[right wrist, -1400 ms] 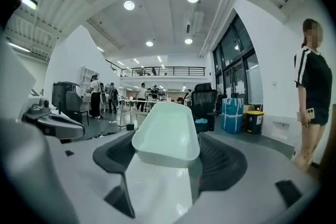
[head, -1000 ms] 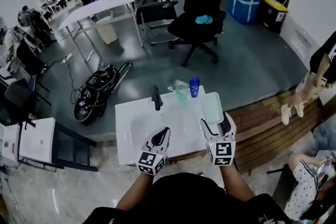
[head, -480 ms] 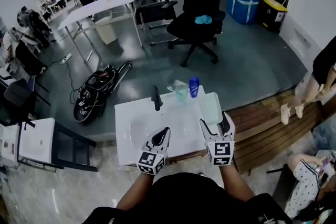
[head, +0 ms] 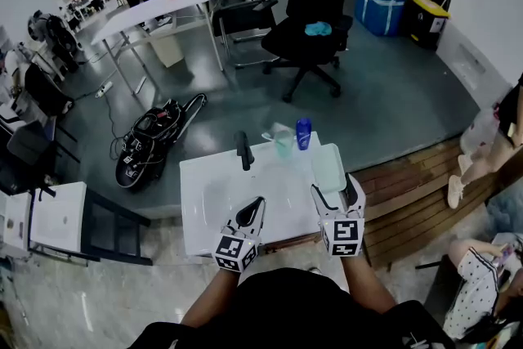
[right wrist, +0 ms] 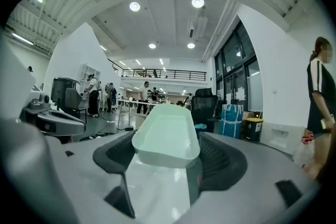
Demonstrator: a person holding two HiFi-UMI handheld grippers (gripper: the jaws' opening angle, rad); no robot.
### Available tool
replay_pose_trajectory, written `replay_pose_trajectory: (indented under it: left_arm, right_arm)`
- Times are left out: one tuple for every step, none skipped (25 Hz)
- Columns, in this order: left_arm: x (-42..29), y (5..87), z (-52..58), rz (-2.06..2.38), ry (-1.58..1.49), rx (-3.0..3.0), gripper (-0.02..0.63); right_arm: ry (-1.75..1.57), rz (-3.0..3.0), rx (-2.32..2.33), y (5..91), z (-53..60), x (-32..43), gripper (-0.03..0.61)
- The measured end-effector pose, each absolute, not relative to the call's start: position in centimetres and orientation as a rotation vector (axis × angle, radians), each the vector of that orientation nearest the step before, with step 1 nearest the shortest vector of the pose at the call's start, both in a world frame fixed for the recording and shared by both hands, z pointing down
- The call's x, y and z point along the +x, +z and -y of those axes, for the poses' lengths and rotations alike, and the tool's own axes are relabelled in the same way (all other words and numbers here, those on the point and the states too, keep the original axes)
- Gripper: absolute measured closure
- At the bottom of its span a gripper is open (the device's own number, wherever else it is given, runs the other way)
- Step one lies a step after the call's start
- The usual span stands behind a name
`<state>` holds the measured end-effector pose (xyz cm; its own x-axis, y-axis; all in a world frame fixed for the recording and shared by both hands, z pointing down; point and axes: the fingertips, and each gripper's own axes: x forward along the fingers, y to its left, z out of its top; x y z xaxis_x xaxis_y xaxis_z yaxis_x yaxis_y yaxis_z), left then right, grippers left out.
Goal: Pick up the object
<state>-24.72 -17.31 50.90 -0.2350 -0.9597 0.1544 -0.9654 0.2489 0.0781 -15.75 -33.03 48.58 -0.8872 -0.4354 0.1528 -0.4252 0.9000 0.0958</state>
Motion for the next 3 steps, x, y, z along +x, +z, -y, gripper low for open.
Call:
replay_pose_trajectory:
  left_arm:
    - [-24.7,50.93,17.33,2.342,0.05,1.826,0.594]
    - [-24.69,50.96,17.36,2.342,0.05,1.825,0.594]
    - [-24.68,51.0,17.39,2.341,0.05,1.825,0.594]
  right_arm:
    - [-0.09,2.893,0.661,48.63,33.06,-15.78,0.192]
    - [-0.091,2.892,0.663,48.69,33.11,-15.81,0.192]
    - [-0.092,2.89,0.664,48.76,33.15,-15.84,0.192]
